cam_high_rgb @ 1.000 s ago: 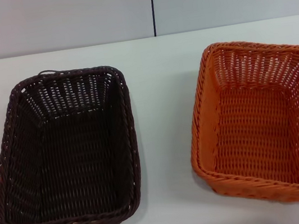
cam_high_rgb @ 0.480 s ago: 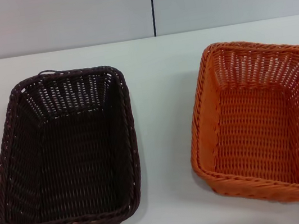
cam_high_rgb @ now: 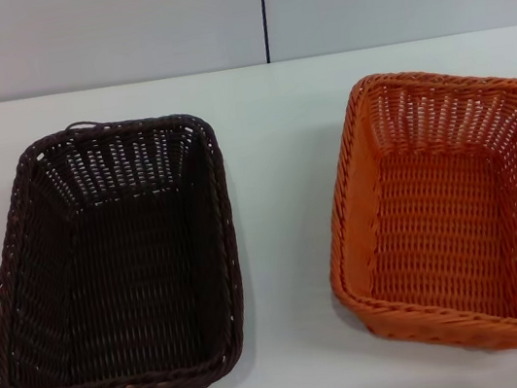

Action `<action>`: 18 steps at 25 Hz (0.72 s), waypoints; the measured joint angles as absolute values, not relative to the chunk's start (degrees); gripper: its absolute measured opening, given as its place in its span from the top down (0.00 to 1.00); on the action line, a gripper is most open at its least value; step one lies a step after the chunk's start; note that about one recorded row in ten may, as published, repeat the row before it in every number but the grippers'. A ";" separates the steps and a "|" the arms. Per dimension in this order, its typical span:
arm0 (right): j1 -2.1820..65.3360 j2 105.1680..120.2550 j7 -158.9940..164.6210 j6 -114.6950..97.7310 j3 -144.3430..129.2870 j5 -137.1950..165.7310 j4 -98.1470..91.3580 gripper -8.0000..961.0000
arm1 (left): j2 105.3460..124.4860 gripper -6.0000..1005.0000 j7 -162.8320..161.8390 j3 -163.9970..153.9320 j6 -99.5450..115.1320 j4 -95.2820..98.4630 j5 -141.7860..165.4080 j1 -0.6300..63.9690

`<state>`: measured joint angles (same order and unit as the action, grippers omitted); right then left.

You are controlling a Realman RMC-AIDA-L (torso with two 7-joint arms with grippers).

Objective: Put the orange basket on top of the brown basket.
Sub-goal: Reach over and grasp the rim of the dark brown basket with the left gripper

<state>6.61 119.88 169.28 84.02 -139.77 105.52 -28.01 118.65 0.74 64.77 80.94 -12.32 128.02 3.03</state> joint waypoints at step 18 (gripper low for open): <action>7.42 119.88 169.34 84.01 -140.43 105.88 -27.94 0.19 | 118.74 0.22 0.53 64.77 81.03 -12.57 127.89 2.73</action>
<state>7.42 119.88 169.34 84.01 -140.43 105.88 -27.94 118.74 0.53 64.77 81.03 -12.57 127.89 2.73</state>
